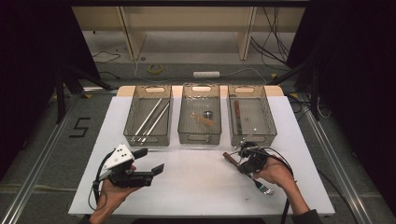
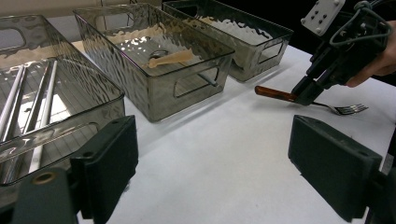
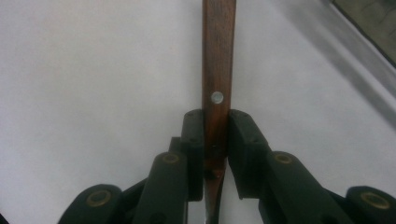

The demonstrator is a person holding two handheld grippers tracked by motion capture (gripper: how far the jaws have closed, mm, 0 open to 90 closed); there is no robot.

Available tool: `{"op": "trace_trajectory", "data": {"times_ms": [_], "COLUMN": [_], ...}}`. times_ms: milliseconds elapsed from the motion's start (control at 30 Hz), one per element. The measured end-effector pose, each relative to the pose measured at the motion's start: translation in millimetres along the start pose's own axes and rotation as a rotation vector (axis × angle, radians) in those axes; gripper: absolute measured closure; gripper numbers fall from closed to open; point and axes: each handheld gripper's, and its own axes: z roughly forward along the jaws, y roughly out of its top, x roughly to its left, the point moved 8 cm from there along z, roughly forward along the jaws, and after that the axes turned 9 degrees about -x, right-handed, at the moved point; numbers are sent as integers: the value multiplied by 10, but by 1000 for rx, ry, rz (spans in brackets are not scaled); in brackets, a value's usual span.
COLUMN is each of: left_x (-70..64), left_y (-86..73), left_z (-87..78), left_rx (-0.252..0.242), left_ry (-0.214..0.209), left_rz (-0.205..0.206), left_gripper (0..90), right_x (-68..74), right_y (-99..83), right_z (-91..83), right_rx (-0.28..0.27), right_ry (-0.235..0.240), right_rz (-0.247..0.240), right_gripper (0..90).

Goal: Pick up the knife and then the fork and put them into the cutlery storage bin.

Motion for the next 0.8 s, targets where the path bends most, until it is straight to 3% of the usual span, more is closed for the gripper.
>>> {"op": "trace_trajectory", "data": {"times_ms": [800], "left_x": [4], "left_y": [-1], "left_z": [-1], "left_rx": [1], "left_ry": [2], "left_rz": [0], "left_gripper": [154], "right_x": [-66], "right_y": [56], "right_z": [-232], "right_rx": [-111], "right_ry": [25], "right_rz": [18], "right_gripper": [777]}}
